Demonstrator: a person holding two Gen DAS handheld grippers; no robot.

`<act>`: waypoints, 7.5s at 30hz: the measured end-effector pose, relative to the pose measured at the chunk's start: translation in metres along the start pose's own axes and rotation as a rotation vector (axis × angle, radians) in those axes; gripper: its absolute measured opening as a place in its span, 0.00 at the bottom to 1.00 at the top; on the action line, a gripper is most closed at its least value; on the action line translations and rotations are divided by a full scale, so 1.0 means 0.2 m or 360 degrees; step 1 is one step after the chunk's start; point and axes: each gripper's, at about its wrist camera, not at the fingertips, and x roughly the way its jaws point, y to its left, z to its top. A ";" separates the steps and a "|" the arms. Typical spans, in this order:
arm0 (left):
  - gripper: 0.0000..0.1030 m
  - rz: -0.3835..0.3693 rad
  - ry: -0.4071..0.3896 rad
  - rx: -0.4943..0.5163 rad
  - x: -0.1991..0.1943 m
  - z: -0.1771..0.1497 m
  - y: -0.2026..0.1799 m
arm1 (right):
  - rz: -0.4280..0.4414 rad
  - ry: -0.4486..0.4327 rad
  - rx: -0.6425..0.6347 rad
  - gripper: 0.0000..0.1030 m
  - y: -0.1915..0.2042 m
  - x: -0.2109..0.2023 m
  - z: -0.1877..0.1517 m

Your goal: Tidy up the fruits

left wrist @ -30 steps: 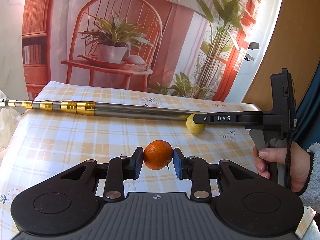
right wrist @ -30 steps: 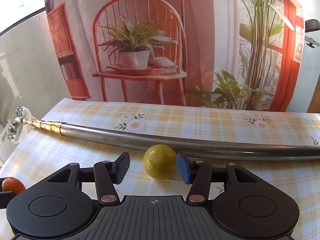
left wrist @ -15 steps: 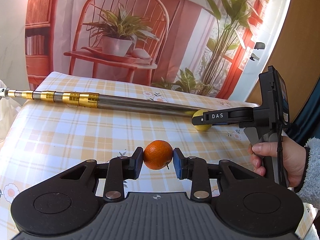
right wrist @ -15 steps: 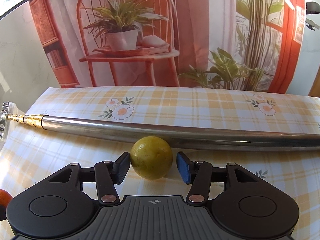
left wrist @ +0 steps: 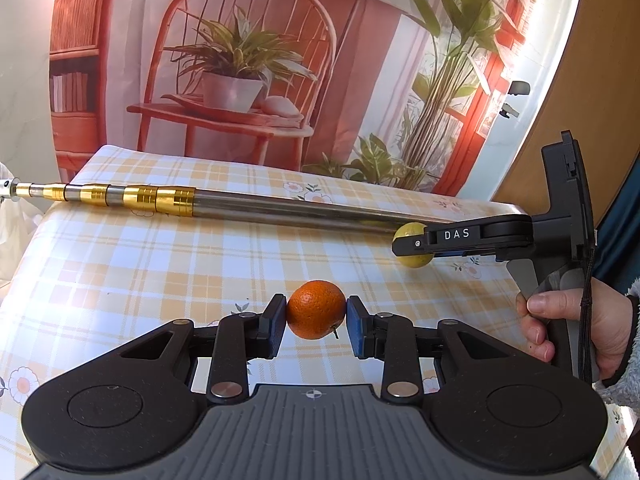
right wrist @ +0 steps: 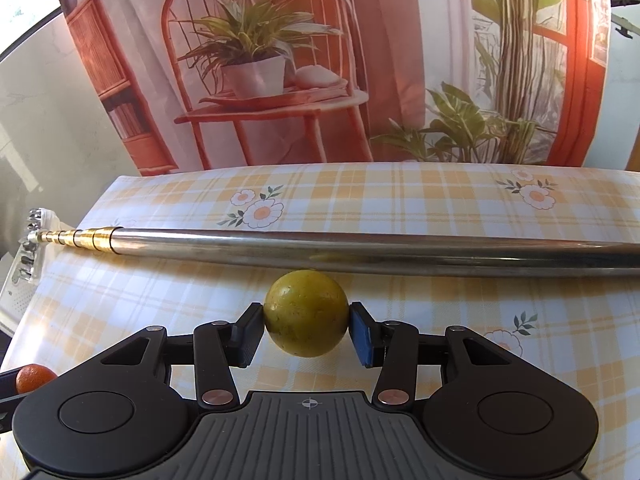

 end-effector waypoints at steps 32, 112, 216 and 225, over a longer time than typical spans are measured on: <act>0.33 -0.0064 0.0058 0.0178 -0.15 -0.13 -0.35 | 0.0286 -0.0221 0.0044 0.41 -0.07 -0.76 -0.50; 0.84 0.0014 -0.0030 0.0081 -0.47 -0.33 -0.39 | 0.0139 0.0007 -0.0201 0.41 0.16 -0.96 -0.93; 1.00 0.0133 -0.0608 0.0391 -1.05 0.13 -0.84 | -0.0196 -0.0784 -0.0029 1.00 0.05 -1.99 -0.44; 1.00 0.0223 -0.0629 0.0486 -1.10 0.12 -0.91 | -0.0195 -0.0784 -0.0029 1.00 0.05 -1.99 -0.45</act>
